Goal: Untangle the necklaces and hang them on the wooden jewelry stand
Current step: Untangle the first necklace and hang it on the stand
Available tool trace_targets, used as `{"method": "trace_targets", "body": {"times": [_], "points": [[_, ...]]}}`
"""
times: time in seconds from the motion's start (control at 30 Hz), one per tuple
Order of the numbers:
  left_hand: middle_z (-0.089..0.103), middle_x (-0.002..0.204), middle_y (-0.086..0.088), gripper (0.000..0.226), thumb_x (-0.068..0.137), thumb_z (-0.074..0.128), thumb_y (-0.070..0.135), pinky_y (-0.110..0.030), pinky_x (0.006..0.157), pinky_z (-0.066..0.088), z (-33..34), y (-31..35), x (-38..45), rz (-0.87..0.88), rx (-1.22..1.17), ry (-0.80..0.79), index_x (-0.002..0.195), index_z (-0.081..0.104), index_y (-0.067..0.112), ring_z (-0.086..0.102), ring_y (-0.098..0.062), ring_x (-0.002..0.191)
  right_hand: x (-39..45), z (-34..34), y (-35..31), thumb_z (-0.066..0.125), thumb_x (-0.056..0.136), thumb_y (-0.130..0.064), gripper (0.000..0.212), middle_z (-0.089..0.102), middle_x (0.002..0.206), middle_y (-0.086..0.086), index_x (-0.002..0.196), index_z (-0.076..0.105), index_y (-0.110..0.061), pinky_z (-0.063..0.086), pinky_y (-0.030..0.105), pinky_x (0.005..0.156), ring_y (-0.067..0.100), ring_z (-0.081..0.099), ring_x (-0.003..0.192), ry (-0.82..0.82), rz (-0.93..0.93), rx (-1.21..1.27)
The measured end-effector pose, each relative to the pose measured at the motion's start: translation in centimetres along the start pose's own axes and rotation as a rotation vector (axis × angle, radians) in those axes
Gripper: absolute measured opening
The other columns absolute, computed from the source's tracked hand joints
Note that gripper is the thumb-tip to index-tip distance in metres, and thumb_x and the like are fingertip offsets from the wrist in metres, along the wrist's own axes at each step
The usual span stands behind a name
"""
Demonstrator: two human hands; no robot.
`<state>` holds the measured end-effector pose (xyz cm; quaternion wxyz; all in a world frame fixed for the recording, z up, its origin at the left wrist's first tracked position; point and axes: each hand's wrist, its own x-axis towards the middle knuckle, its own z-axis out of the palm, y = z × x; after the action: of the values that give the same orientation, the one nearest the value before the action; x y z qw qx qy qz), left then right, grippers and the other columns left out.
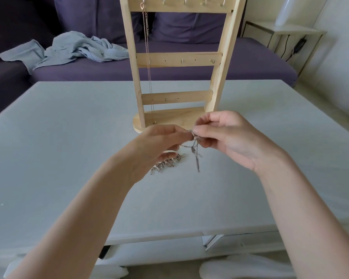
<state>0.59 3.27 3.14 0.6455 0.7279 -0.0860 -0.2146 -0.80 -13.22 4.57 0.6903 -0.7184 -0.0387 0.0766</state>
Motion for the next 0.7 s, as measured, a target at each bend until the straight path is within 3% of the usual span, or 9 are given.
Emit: {"method": "trace_targets", "body": {"times": [0.13,0.23,0.37,0.47,0.53,0.7], "points": [[0.049,0.066,0.005,0.015,0.085,0.062,0.016,-0.022,0.069,0.039,-0.1,0.4,0.0,-0.065,-0.263,0.043,0.071,0.064,0.016,0.046,-0.008,0.059,-0.1,-0.2,-0.3,0.062,0.083,0.004,0.01,0.057,0.062,0.002,0.081,0.061,-0.006,0.043,0.018,0.058,0.009,0.05,0.053,-0.072,-0.002,-0.072],[0.047,0.067,0.003,0.024,0.087,0.059,0.014,-0.024,0.069,0.035,0.5,0.2,0.2,-0.057,-0.196,0.076,0.064,0.063,0.017,0.042,-0.011,0.062,0.0,-0.1,-0.2,0.065,0.083,0.0,0.008,0.058,0.061,0.0,0.079,0.066,-0.008,0.042,0.017,0.058,0.005,0.05,0.051,-0.038,0.006,-0.405],[0.046,0.065,0.004,0.027,0.09,0.056,0.015,-0.025,0.065,0.03,0.7,-0.2,0.3,-0.042,-0.098,0.075,0.063,0.058,0.016,0.037,-0.013,0.062,0.4,-0.3,0.6,0.07,0.082,-0.02,0.015,0.067,0.067,0.004,0.07,0.067,-0.01,0.045,0.03,0.066,0.013,0.055,0.063,0.11,-0.001,-0.682],[0.047,0.063,0.006,0.024,0.088,0.061,0.021,-0.026,0.069,0.032,0.8,-0.5,0.6,0.011,0.122,0.12,0.065,0.057,0.016,0.037,-0.011,0.06,0.4,-0.5,0.6,0.067,0.084,-0.013,0.015,0.068,0.068,0.004,0.071,0.065,-0.006,0.048,0.025,0.064,0.011,0.059,0.062,0.216,-0.034,-0.461],[0.049,0.054,0.012,0.022,0.086,0.064,0.024,-0.025,0.068,0.034,1.2,-0.6,0.7,0.033,0.209,0.146,0.065,0.059,0.019,0.04,-0.009,0.059,0.1,-0.3,0.3,0.063,0.085,-0.005,0.012,0.067,0.068,0.004,0.073,0.063,-0.004,0.047,0.018,0.059,0.009,0.059,0.059,0.198,-0.016,-0.252],[0.047,0.055,0.009,0.022,0.086,0.063,0.021,-0.026,0.065,0.034,1.8,-0.5,0.7,0.073,0.211,0.158,0.066,0.056,0.018,0.04,-0.012,0.06,0.2,0.3,0.2,0.053,0.086,-0.003,0.024,0.053,0.057,0.002,0.062,0.052,-0.01,0.034,0.023,0.053,0.012,0.044,0.051,0.131,0.094,0.075]]}}
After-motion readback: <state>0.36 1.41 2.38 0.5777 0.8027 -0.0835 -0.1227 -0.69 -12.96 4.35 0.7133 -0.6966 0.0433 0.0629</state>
